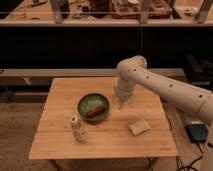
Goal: Push the ceramic bowl across the table
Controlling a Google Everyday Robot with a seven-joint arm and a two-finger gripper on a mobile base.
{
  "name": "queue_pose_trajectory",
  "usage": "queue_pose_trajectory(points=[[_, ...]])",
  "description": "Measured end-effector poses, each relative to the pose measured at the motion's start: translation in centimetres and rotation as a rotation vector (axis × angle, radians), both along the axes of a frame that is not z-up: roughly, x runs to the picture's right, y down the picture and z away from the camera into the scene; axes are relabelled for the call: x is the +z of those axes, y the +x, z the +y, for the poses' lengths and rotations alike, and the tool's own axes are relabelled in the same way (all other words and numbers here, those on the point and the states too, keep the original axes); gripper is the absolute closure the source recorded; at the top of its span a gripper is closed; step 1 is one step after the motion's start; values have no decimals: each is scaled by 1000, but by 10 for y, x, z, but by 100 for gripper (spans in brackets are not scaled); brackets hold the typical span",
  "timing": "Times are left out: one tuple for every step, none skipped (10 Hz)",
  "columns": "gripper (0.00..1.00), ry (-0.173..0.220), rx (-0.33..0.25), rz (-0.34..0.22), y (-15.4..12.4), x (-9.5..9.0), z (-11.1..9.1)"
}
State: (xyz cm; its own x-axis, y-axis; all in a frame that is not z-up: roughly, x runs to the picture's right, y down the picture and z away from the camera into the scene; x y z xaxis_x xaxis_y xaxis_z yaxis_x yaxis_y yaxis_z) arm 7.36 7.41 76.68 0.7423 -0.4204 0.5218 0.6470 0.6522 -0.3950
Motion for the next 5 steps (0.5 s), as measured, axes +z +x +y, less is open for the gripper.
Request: queue_pose_trajectory(points=[[63,-1,-1,-1,-1,0,0],[63,0,-3,-2,-2,0,0],[63,-1,-2,-2,-2,0,0],[63,-3,-1,-2,-2,1,1],[63,-3,1,-3,-2,2,3]])
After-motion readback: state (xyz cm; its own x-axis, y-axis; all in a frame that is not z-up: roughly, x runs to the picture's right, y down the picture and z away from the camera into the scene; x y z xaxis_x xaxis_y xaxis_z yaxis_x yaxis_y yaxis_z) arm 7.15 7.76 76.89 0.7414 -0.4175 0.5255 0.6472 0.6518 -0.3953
